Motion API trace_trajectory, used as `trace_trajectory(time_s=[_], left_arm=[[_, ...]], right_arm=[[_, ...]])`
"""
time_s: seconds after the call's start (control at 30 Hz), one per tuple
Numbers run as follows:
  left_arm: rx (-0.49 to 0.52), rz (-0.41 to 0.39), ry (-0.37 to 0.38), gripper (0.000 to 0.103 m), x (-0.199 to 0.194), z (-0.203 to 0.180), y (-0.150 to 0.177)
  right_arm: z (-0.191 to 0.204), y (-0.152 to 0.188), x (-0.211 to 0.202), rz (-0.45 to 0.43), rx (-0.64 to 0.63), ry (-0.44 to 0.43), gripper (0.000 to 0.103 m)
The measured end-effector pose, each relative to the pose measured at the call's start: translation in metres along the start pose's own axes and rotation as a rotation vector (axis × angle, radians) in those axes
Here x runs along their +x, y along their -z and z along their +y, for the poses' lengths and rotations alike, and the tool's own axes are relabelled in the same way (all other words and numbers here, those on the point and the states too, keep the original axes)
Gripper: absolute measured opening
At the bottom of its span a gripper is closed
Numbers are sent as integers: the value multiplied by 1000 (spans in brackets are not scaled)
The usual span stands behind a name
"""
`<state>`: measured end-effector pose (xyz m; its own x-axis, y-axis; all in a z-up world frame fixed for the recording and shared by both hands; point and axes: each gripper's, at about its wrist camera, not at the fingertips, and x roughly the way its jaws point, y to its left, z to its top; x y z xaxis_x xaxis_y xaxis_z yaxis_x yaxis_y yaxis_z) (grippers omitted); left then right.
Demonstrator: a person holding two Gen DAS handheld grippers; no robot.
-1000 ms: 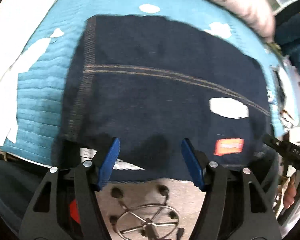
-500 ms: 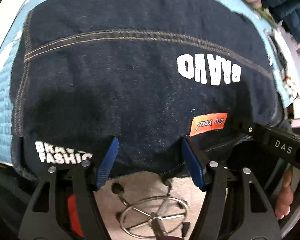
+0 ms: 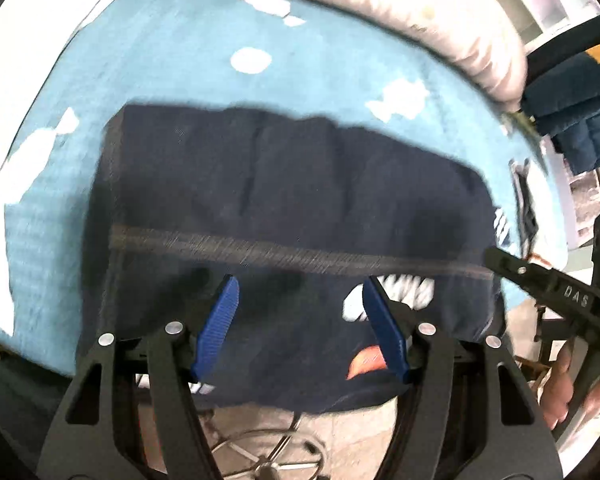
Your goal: Fold large clothes
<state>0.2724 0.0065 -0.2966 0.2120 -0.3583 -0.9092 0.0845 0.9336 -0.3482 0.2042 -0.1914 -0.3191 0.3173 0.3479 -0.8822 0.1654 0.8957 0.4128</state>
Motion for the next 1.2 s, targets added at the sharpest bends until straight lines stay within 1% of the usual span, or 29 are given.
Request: trace_trajectory(time_s=[0.07, 0.13, 0.17, 0.2, 0.27, 0.3, 0.33, 0.37, 0.4, 0.43, 0.5, 0.57, 0.6, 0.63, 0.67, 0.7, 0.73, 0.77, 0.8, 0.83, 0.87, 0.9, 0.93, 0.97, 1.0, 1.03, 1.1, 1.13, 1.2], left_arm=[[4, 10, 58, 65, 8, -5, -16], [-12, 42, 87, 63, 26, -12, -32], [-17, 56, 64, 56, 33, -8, -37], [-5, 88, 37, 56, 45, -4, -43], [11, 148, 50, 55, 64, 7, -44], [10, 158, 55, 48, 69, 13, -44], [7, 156, 60, 44, 71, 17, -45], [6, 164, 69, 28, 72, 24, -46], [-1, 171, 47, 6, 72, 33, -48], [-10, 174, 23, 3, 72, 40, -51], [-64, 186, 84, 3, 68, 64, -55], [-99, 193, 121, 3, 61, 80, -56], [-97, 182, 90, 3, 56, 84, -57], [-82, 166, 27, 3, 51, 87, -57], [-64, 149, -14, 3, 45, 89, -57], [-78, 145, -9, 3, 41, 93, -56], [-111, 139, -16, 3, 37, 95, -54], [-120, 137, -28, 3, 34, 96, -52], [-106, 131, -53, 3, 30, 92, -49], [-85, 122, -77, 4, 24, 89, -46], [-65, 107, -90, 4, 17, 81, -41], [-53, 98, -66, 5, 10, 75, -36], [-48, 94, -28, 7, 3, 73, -33], [-36, 87, 42, 12, -4, 62, -25], [-21, 87, 83, 13, -8, 53, -18], [8, 97, 116, 14, -9, 37, -7], [51, 130, 126, 13, -1, 18, 9], [67, 146, 129, 13, 4, 12, 15], [89, 192, 126, 13, 20, 2, 31]], right_arm=[[15, -8, 5, 14, -19, -56, 3], [36, -19, 25, 48, -43, -92, 2], [44, -24, 36, 68, -60, -98, 1], [48, -30, 51, 93, -69, -90, 1], [48, -37, 73, 151, -70, -71, 1], [42, -39, 83, 178, -67, -61, 1], [34, -41, 93, 199, -76, -12, 0], [24, -43, 98, 198, -94, 59, 0], [16, -44, 100, 197, -92, 64, 0], [-1, -45, 98, 212, -61, 22, 0], [-25, -47, 86, 211, -19, -6, 0], [-43, -48, 62, 133, -54, 170, 0], [-58, -49, 52, 123, -44, 165, 0], [-69, -49, 47, 133, -6, 157, 0], [-85, -48, 39, 113, 32, 233, 0], [-92, -47, 34, 99, 41, 263, 0], [-101, -45, 30, 99, 77, 252, 0], [-105, -42, 26, 93, 119, 237, 0], [-103, -38, 23, 81, 127, 253, 0], [-92, -31, 19, 56, 100, 286, 0], [-78, -23, 14, 33, 77, 284, 1], [-64, -18, 11, 22, 60, 254, 1], [-43, -6, 6, 20, 26, 183, 1], [-23, 7, 5, 32, -9, 131, 1], [-8, 16, 6, 52, -36, 101, 1], [13, 31, 10, 93, -72, 45, 1], [43, 52, 23, 164, -125, -33, 1], [52, 59, 29, 185, -150, -38, 1], [63, 66, 44, 210, -176, -10, 1]])
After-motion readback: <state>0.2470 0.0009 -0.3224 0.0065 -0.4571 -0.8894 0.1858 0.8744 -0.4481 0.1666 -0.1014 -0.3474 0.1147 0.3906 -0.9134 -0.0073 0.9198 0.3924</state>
